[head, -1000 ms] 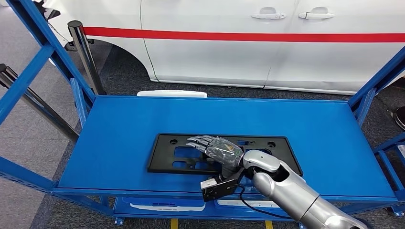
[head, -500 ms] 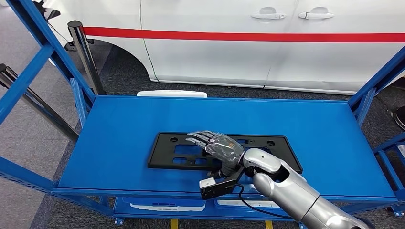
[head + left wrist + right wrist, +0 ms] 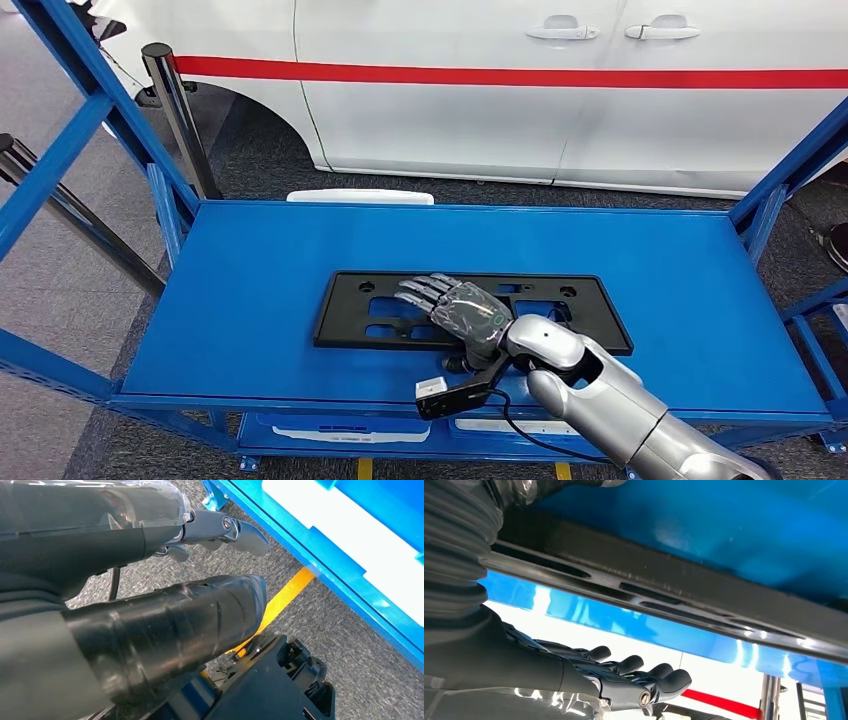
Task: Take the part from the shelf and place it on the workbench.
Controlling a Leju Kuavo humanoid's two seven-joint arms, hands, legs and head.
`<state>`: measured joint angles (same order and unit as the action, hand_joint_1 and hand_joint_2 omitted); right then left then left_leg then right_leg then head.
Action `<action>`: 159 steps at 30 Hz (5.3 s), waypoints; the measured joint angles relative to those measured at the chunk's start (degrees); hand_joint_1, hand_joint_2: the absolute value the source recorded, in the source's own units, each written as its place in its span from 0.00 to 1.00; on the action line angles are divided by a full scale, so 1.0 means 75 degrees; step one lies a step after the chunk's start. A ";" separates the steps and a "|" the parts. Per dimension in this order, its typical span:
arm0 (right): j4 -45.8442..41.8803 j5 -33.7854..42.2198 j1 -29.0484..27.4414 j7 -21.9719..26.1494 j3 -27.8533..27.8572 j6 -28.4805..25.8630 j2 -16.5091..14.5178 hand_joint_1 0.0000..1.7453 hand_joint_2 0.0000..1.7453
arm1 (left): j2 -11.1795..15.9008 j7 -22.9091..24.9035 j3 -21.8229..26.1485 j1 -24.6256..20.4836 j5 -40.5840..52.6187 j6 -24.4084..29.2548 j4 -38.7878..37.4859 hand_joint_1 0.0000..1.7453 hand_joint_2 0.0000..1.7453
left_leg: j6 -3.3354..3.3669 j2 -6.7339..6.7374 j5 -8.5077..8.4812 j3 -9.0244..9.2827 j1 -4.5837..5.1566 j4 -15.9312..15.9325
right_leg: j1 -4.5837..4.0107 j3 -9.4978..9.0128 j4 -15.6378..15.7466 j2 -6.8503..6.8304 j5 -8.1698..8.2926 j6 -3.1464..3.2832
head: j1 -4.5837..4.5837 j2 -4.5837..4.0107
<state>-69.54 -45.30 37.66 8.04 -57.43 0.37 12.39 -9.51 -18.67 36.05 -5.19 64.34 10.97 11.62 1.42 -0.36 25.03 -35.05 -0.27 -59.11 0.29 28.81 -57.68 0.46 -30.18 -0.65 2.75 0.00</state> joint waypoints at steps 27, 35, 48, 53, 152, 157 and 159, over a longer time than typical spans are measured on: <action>0.0396 -0.3054 -0.0141 -0.1582 -0.0187 -0.1349 -0.0152 0.00 1.00 | 0.0003 0.0041 0.0189 0.0067 0.0022 0.0134 -0.0001 0.00 0.00 | 0.0000 0.0001 0.0000 0.0008 0.0000 0.0000 | 0.0000 0.0003 0.0000 0.0001 0.0000 0.0000 | 0.0000 0.0000; 0.0560 -0.3419 -0.0191 -0.1714 -0.0126 -0.1417 -0.0222 0.00 1.00 | 0.0003 0.0090 0.0194 0.0068 0.0080 0.0137 -0.0001 0.00 0.00 | 0.0000 0.0001 0.0000 0.0014 -0.0001 0.0000 | 0.0000 -0.0002 0.0000 0.0001 0.0000 0.0000 | 0.0000 0.0000; 0.0817 -0.3670 -0.0325 -0.1947 0.0009 -0.1595 -0.0303 0.94 1.00 | 0.0003 0.0108 0.0197 0.0080 0.0125 0.0137 -0.0001 0.00 0.00 | 0.0000 0.0001 -0.0001 0.0023 0.0000 0.0000 | 0.0000 -0.0010 0.0000 0.0000 0.0000 0.0000 | 0.0000 0.0000; 0.0903 -0.3759 -0.0454 -0.2052 0.0137 -0.1801 -0.0322 0.94 1.00 | 0.0003 0.0108 0.0197 0.0098 0.0138 0.0137 -0.0001 0.00 0.00 | 0.0000 0.0002 -0.0001 0.0020 0.0001 0.0000 | 0.0001 -0.0010 0.0000 0.0003 0.0000 0.0000 | 0.0000 0.0000; -0.3137 -0.5957 0.1883 -0.5723 -0.3833 -0.3105 0.0544 1.00 1.00 | -0.0041 -0.0350 0.0974 0.0126 0.0375 -0.0641 -0.0001 0.00 1.00 | -0.0006 -0.0029 -0.0069 -0.0099 0.0011 0.0004 | 0.0009 0.0125 -0.0058 -0.0029 0.0023 -0.0003 | 0.0000 0.0000; -0.3069 -0.5957 0.1864 -0.6036 -0.3894 -0.3285 0.0558 1.00 1.00 | -0.0041 -0.0350 0.0991 0.0127 0.0355 -0.0641 -0.0002 0.00 1.00 | -0.0006 -0.0028 -0.0069 -0.0098 0.0010 0.0004 | 0.0008 0.0126 -0.0058 -0.0029 0.0023 -0.0003 | 0.0000 0.0000; -0.3093 -0.5957 0.1835 -0.6152 -0.3880 -0.3433 0.0594 1.00 1.00 | -0.0041 -0.0352 0.1014 0.0130 0.0325 -0.0641 -0.0002 0.00 1.00 | -0.0006 -0.0028 -0.0069 -0.0097 0.0010 0.0004 | 0.0009 0.0126 -0.0058 -0.0028 0.0023 -0.0003 | 0.0000 0.0000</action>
<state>-92.73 -89.97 51.42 -38.10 -86.53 -25.38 16.85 -9.81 -21.31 43.65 -4.21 66.77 6.16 11.61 1.38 -0.57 24.51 -35.78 -0.20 -59.07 0.35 29.75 -58.12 0.25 -30.01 -0.67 2.75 0.00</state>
